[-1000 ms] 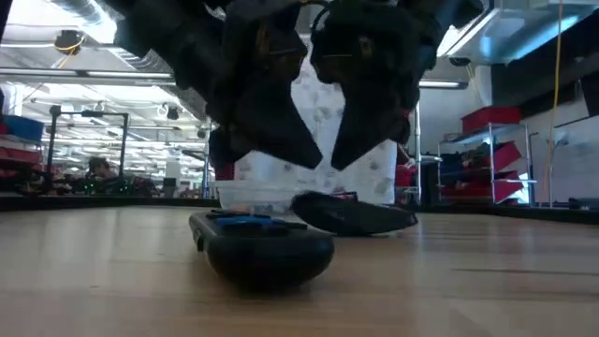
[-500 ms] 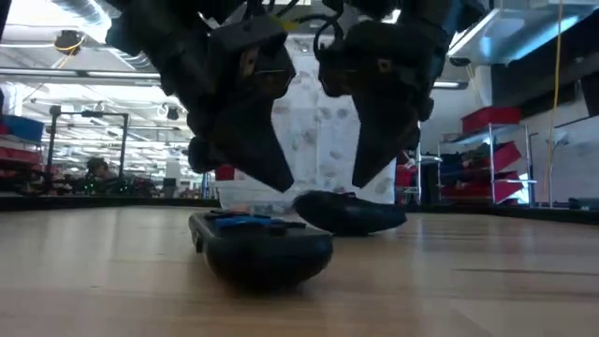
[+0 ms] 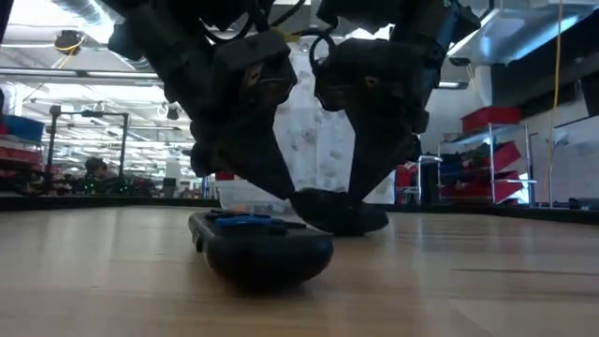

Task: Insert battery
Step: Insert the silver battery into the mouse

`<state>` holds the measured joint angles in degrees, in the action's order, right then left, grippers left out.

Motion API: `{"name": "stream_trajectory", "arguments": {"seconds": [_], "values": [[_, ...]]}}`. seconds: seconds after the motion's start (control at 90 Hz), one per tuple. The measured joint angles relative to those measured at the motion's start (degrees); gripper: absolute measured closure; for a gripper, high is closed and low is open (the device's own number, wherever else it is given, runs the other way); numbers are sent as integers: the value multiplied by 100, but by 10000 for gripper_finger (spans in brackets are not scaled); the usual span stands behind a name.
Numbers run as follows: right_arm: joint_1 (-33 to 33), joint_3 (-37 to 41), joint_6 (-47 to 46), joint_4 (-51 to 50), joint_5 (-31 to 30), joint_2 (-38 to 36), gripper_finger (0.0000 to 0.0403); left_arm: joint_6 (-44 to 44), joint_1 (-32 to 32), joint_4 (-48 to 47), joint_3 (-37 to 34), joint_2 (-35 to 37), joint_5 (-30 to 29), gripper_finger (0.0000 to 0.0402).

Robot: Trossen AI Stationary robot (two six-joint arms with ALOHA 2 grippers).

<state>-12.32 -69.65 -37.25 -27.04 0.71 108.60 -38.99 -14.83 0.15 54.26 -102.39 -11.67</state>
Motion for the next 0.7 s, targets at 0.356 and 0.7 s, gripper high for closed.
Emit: {"name": "stream_trajectory", "arguments": {"seconds": [0.356,0.7], "values": [[-1,-74,-368,-380,40,-77,402,-145,-90,-58,3,17,447,398],[2,-74,-771,-211,-15,-77,403,-156,-260,-134,3,16,264,398]]}}
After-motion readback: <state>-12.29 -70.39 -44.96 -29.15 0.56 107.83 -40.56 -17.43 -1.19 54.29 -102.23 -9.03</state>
